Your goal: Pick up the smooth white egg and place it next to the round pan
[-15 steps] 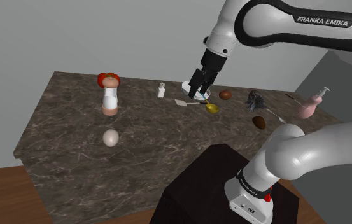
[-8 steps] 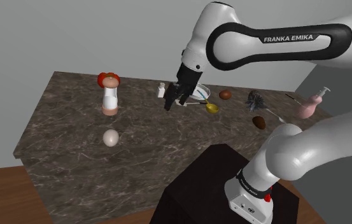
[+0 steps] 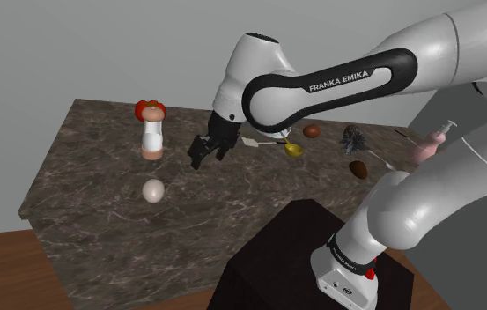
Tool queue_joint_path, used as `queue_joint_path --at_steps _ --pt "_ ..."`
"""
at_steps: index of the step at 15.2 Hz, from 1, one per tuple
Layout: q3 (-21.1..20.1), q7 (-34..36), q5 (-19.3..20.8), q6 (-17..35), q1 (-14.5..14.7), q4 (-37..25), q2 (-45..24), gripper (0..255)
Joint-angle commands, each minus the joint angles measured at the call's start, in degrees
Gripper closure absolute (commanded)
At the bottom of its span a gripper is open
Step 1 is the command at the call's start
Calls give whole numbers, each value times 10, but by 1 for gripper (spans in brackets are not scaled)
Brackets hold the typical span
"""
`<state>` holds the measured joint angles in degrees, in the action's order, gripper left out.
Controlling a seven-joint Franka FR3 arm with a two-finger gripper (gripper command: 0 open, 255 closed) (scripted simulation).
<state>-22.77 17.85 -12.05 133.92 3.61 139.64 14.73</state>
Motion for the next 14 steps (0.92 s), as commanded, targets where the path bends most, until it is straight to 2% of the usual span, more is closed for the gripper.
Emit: queue_joint_path --at_steps 1,6,10,14 --pt "-22 36 22 35 -2 -20 -46 0" --pt "-54 139 120 104 -4 -77 -165 0" --pt "-45 232 221 135 22 -140 -263 0" --pt "-30 256 251 155 38 -153 -298 0"
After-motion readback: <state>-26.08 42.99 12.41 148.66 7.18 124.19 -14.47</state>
